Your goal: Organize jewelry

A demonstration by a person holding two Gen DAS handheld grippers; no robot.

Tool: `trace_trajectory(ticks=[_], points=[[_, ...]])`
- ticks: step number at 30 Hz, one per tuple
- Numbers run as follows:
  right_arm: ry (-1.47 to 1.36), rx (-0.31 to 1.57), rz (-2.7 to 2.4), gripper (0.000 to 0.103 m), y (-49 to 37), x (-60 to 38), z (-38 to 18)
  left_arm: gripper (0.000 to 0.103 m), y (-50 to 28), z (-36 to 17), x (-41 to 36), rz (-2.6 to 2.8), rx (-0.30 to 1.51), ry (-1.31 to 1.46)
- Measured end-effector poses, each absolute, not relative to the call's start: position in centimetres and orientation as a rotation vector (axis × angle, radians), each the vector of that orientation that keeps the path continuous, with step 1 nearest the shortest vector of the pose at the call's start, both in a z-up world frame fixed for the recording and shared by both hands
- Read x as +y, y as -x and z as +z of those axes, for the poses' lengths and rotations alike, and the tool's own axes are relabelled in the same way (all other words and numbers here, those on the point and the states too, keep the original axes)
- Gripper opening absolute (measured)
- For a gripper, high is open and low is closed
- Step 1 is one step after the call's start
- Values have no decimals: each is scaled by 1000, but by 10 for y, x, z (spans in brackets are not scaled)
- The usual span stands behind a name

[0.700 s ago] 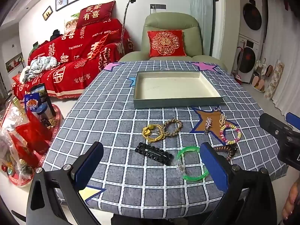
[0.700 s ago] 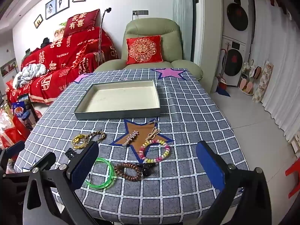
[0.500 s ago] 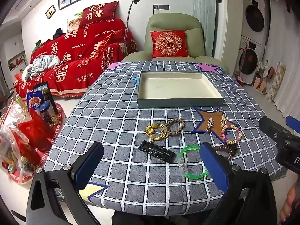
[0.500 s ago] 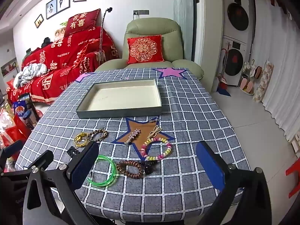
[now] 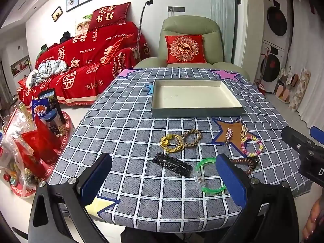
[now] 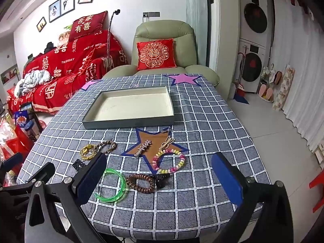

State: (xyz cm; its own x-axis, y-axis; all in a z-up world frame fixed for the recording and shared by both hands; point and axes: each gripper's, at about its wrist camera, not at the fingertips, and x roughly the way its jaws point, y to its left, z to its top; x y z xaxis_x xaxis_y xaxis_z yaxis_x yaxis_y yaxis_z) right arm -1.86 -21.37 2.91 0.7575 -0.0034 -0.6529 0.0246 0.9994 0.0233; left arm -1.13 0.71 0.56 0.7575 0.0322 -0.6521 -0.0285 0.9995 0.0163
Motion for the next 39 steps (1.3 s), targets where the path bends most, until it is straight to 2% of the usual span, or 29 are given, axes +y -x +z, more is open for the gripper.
trace_trajectory(ticks=[39], points=[[-41, 714, -21, 103, 16, -220, 28, 103, 11, 10, 12, 50, 698, -1]])
